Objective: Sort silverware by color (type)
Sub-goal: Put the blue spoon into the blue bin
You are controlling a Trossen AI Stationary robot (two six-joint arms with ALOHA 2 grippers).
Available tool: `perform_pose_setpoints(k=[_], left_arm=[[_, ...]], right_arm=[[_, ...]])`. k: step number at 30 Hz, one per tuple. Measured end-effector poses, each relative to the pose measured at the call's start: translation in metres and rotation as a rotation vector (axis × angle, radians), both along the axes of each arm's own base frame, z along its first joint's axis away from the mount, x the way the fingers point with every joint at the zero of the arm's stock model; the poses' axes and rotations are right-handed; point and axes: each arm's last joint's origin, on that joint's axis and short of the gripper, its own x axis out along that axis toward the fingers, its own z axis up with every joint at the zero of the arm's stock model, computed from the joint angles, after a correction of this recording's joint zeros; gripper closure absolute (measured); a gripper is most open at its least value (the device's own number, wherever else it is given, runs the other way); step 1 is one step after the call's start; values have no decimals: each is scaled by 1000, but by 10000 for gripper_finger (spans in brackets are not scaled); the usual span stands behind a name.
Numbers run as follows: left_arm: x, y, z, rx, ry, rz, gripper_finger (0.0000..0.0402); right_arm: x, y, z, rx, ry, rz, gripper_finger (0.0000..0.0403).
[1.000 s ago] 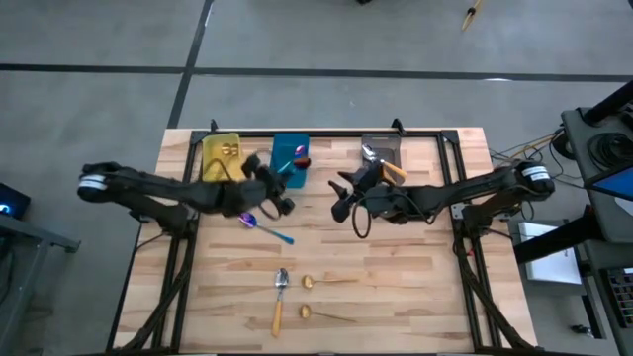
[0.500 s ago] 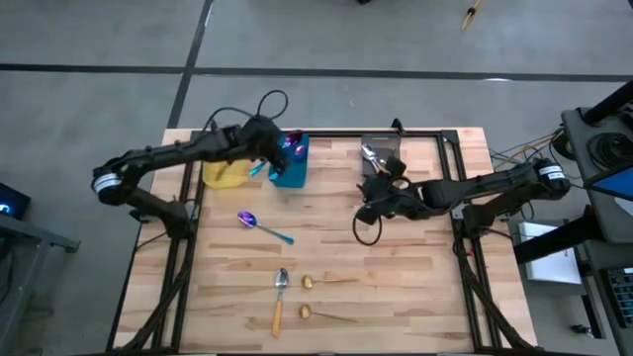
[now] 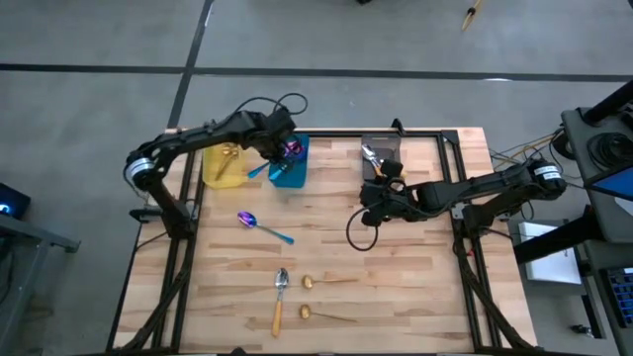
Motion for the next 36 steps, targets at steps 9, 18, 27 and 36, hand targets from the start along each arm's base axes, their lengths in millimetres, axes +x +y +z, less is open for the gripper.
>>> perform_pose_setpoints(k=[9,18,27,36], left_arm=[[15,19,-19,-142,50,59,401],[16,36,-37,-180,74,127,401],[23,42,-49,-176,59,142,401],[28,46,-54,-169,19,158,401]], right_arm=[[-2,0,-5,-1,18,3,333],[-2,0,-7,-3,25,5,335],[-2,0,-6,-3,21,5,335],[-2,0,-6,-3,19,6,335]])
